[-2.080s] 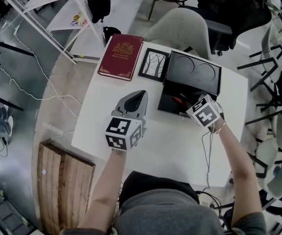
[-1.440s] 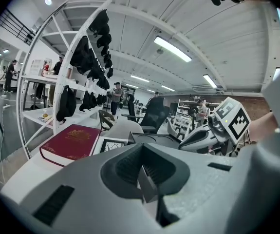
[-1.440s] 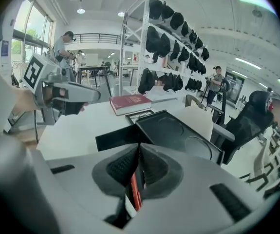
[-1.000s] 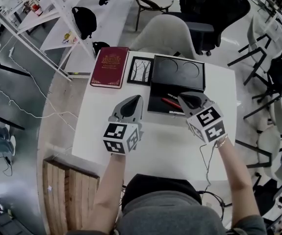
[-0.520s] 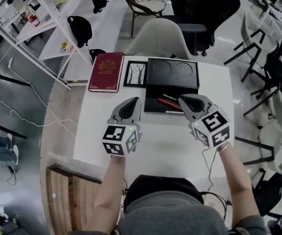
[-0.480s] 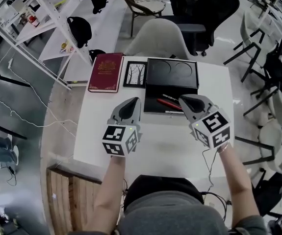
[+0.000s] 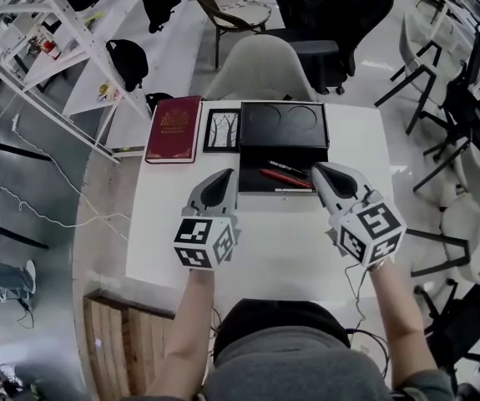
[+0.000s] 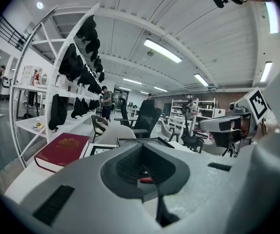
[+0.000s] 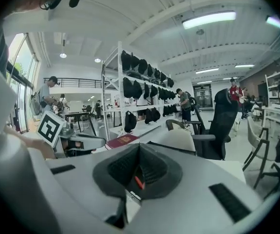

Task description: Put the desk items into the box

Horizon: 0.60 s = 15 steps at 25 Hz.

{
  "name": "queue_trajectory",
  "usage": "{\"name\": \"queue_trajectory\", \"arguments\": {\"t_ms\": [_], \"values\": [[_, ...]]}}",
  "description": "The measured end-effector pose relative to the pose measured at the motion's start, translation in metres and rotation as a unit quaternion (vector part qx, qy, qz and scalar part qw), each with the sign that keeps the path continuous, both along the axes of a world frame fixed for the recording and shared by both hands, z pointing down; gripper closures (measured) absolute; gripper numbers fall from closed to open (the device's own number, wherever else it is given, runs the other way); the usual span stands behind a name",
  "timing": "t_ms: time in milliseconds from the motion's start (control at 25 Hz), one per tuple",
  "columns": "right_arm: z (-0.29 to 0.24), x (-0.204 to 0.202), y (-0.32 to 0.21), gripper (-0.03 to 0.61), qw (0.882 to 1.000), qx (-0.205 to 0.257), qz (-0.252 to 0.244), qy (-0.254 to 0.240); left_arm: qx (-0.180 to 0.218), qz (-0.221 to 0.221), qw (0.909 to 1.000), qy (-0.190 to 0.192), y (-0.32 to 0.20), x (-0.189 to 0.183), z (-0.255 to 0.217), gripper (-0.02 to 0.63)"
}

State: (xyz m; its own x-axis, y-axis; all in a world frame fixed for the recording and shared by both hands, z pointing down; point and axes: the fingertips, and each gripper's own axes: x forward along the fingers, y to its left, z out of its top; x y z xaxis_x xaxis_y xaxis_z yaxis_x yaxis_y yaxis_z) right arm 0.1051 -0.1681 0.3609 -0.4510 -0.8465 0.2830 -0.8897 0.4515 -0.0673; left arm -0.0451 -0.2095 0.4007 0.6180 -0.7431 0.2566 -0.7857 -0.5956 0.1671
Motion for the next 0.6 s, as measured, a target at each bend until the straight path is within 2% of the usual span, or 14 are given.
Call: {"name": "queue_trajectory", "arguments": {"t_ms": [240,600], "values": [[-0.008,0.014,0.009,0.575,0.999,0.021,0.031,-0.031,0.001,0.002,1.0,0.0,0.004,0.004,-0.001,0.607],[-0.006,0.03,0.023,0.575,0.998,0.028,0.056,-0.03,0.003,0.003,1.0,-0.002,0.011,0.009,-0.002,0.607]]}}
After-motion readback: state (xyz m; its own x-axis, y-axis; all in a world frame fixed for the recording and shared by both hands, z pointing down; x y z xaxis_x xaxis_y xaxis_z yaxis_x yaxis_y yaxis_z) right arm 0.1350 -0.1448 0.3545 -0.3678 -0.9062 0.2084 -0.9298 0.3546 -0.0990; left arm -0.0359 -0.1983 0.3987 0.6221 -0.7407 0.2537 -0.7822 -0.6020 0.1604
